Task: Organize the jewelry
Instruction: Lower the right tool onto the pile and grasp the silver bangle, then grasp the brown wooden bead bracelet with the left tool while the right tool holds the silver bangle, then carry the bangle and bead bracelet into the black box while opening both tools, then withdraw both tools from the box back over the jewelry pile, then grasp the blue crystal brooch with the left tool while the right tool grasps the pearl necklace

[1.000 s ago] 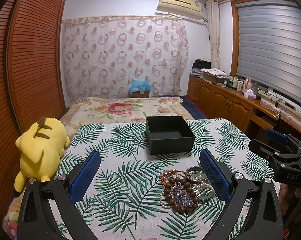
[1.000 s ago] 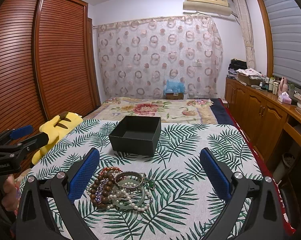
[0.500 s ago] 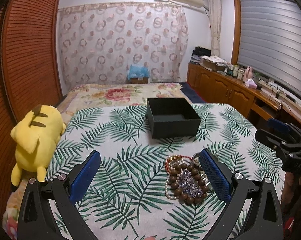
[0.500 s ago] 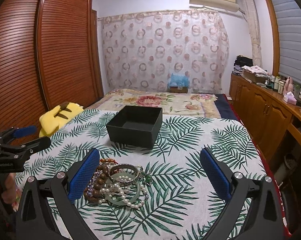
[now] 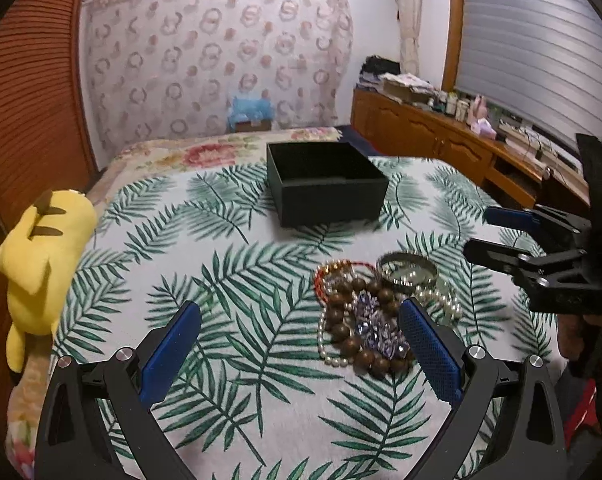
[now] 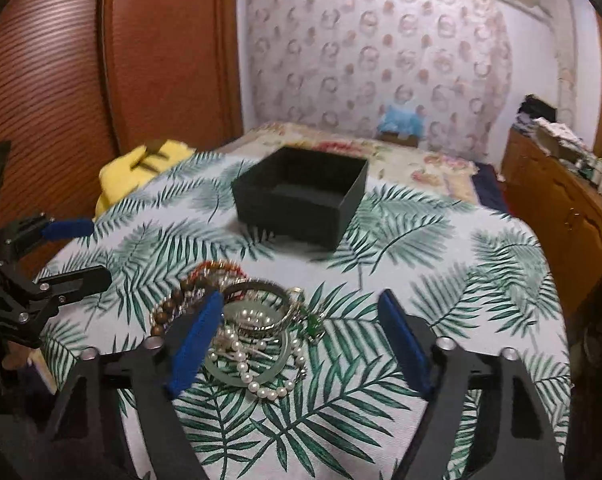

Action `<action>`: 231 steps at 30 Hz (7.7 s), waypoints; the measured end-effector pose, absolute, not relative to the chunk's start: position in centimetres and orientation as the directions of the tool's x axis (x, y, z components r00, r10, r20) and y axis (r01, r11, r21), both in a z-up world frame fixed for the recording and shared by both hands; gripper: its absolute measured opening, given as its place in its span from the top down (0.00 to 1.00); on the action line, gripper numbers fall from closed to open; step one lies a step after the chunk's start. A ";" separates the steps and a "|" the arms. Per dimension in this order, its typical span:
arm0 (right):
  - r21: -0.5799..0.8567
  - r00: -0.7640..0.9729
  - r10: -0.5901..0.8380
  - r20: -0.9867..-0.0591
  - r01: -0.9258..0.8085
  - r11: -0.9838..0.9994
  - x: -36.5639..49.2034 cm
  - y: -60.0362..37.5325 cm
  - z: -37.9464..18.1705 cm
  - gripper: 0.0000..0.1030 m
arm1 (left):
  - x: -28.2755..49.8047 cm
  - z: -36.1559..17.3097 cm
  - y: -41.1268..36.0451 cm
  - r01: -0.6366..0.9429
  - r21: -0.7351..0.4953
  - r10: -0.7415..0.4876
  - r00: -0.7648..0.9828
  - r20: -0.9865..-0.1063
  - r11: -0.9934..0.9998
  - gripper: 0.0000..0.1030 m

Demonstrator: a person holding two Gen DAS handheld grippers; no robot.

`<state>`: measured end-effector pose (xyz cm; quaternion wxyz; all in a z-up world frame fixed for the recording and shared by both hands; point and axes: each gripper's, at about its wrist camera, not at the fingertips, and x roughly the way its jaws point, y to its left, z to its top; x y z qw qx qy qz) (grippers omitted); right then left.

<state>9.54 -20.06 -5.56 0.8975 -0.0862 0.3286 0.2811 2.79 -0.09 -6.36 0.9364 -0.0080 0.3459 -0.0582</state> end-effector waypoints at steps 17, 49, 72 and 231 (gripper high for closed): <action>0.127 0.413 0.471 -0.780 -0.632 0.764 15.6 -17.1 -9.3 0.72 | 4.4 -9.9 0.5 0.154 -0.068 -0.151 0.633 -0.759 0.986 0.07; 0.110 0.472 0.512 -0.717 -0.650 0.752 14.4 -19.5 -6.5 0.90 | 9.2 -10.8 -1.4 0.325 -0.168 -0.335 0.569 -0.751 0.931 0.87; 0.089 0.539 0.511 -0.670 -0.624 0.776 15.4 -19.7 -4.3 0.90 | 6.2 -2.6 -2.4 0.384 -0.139 -0.390 0.720 -0.574 0.913 0.88; -0.011 0.599 0.442 -0.668 -0.601 0.799 8.1 -22.0 -7.4 0.92 | 6.3 -10.1 -2.1 0.295 -0.195 -0.344 0.637 -0.690 0.935 0.61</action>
